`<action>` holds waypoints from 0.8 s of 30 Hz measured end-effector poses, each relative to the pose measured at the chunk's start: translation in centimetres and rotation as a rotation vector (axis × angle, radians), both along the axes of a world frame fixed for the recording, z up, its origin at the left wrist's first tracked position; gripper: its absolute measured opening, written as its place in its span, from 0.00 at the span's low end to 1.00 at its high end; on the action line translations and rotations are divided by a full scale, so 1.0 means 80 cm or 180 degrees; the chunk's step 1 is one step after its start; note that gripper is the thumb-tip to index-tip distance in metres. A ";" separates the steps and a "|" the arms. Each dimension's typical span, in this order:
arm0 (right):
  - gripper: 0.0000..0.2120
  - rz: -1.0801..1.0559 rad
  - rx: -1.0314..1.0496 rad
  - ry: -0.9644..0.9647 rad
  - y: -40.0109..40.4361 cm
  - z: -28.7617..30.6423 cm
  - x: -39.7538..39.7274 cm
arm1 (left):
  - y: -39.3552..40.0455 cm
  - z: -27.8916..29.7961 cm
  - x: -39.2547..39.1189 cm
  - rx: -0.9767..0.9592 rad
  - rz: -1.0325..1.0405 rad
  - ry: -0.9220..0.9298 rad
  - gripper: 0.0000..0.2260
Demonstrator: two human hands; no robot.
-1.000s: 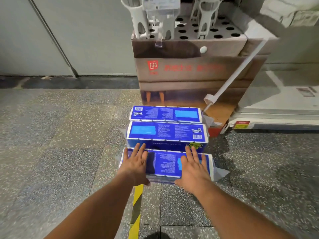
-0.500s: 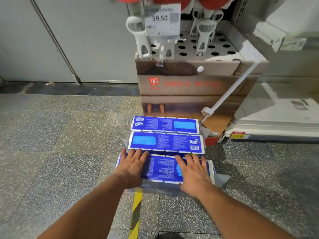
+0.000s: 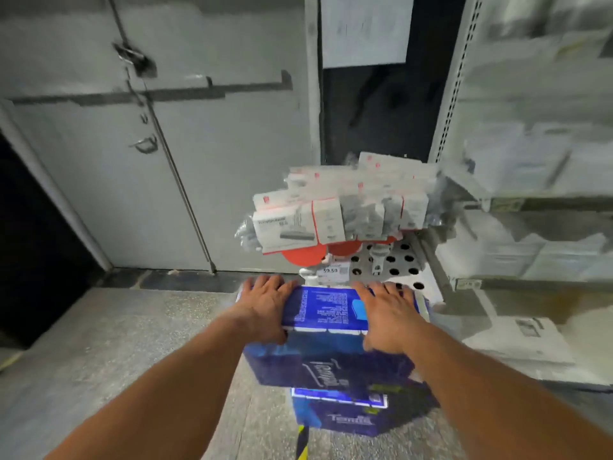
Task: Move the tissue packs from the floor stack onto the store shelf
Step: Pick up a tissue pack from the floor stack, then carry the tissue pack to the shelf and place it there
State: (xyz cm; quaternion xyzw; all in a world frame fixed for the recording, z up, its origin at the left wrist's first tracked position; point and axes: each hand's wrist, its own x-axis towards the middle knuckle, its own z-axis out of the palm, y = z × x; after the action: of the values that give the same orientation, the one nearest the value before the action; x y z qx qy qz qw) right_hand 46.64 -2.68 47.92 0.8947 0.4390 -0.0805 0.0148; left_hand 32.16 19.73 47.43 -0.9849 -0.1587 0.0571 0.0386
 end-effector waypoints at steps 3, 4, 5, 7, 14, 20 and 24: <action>0.57 0.0047 0.0168 -0.0114 -0.006 0.146 -0.003 | -0.002 0.149 -0.005 0.0211 -0.0011 -0.0185 0.53; 0.57 0.0077 0.0189 -0.0188 -0.010 0.190 -0.004 | -0.006 0.196 -0.006 0.0278 -0.0025 -0.0216 0.53; 0.56 0.0107 0.0219 -0.0275 -0.014 0.229 -0.004 | -0.012 0.240 -0.009 0.0362 -0.0030 -0.0258 0.54; 0.56 0.0165 0.0341 -0.0438 -0.023 0.301 -0.005 | -0.028 0.318 -0.018 0.0469 0.0013 -0.0400 0.54; 0.55 0.0476 0.0849 -0.0659 -0.056 0.445 -0.027 | -0.083 0.470 -0.075 0.0438 0.0314 -0.0838 0.53; 0.53 0.0863 0.0928 -0.0635 -0.042 0.467 -0.058 | -0.102 0.479 -0.141 0.0372 0.0674 -0.1060 0.51; 0.53 0.1136 0.0918 -0.0597 -0.004 0.467 -0.095 | -0.088 0.475 -0.195 0.0187 0.0940 -0.1134 0.47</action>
State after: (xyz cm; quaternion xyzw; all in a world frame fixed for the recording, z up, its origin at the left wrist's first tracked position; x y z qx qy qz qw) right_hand 39.05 -2.99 85.30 0.7994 0.5938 0.0702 -0.0584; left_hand 16.58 12.65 85.40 -0.9440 -0.3070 -0.1173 0.0300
